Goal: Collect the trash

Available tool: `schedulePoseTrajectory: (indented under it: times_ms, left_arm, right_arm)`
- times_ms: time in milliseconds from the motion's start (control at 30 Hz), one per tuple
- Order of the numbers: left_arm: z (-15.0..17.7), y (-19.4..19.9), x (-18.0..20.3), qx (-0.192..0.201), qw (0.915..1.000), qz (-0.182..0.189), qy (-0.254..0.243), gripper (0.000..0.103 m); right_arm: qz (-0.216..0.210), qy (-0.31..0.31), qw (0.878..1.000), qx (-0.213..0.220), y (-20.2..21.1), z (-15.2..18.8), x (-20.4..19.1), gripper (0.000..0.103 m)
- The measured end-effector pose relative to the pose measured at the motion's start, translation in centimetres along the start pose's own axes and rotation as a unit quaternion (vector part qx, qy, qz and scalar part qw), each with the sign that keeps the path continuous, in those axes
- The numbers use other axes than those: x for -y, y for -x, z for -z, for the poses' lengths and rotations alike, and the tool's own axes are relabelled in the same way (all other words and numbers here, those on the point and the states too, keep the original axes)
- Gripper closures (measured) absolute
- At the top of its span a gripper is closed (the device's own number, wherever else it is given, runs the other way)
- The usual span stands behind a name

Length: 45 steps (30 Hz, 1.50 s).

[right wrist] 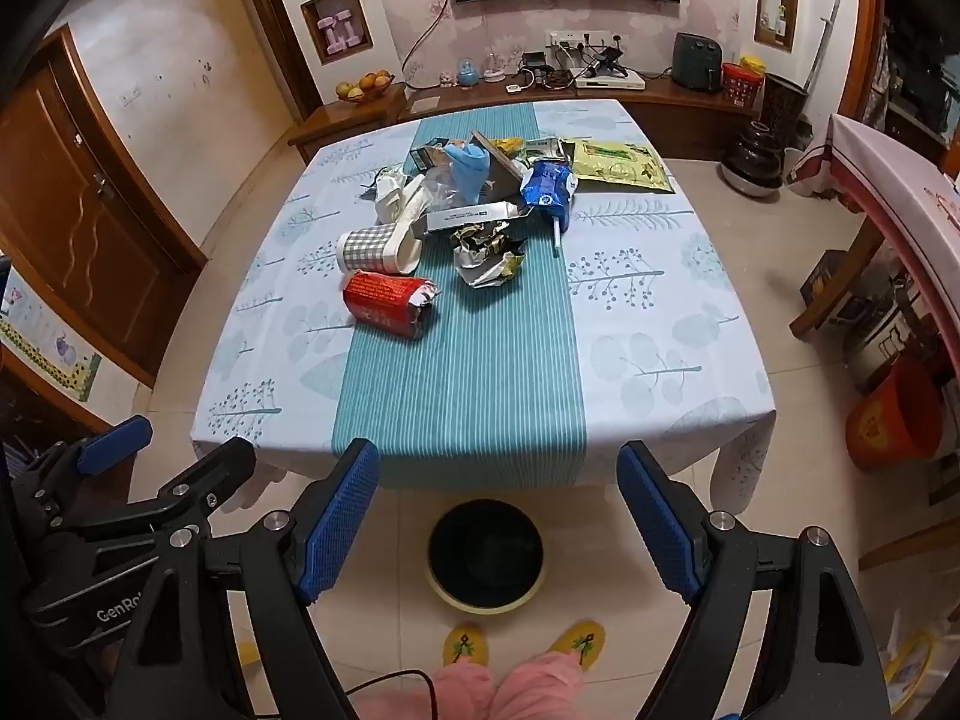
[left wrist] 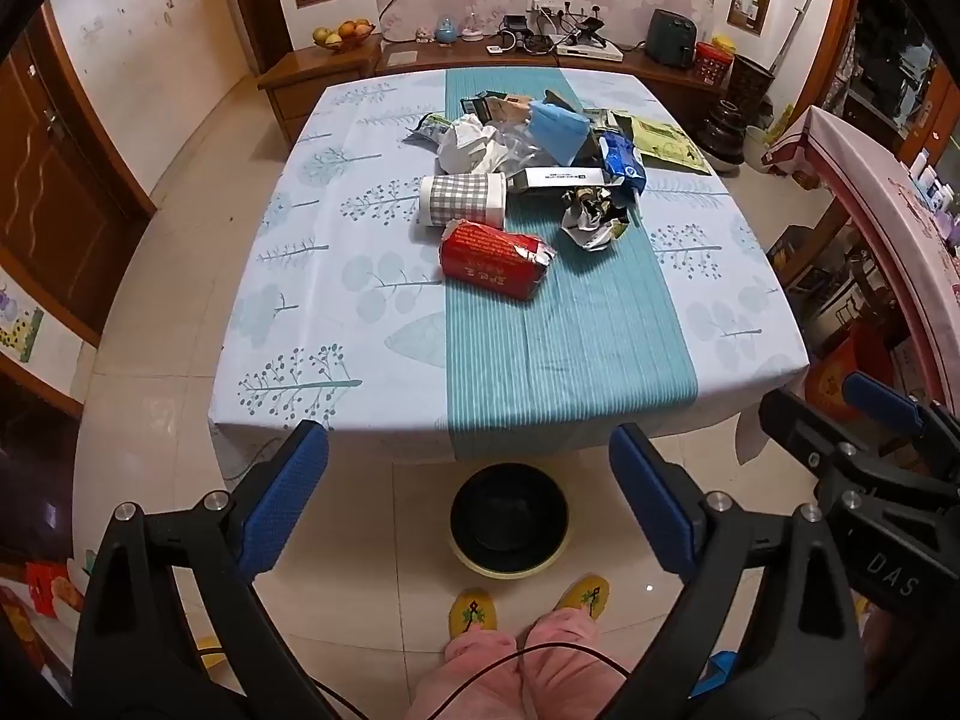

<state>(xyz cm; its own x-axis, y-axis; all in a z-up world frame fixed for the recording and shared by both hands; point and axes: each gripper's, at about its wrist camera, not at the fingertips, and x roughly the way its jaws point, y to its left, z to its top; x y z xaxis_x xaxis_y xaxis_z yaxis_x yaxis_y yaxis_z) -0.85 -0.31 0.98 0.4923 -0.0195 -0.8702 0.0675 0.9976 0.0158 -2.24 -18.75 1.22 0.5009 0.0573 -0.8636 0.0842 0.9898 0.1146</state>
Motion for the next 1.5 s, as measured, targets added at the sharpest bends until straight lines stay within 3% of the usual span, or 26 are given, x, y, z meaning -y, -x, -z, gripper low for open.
schedulePoseTrajectory:
  times_ms: [1500]
  left_arm:
    - [0.7,0.9,-0.2,-0.006,0.9999,0.004,0.01,0.011]
  right_arm:
    - [-0.006,0.004,1.0,0.004,1.3,1.1,-0.9,0.02]
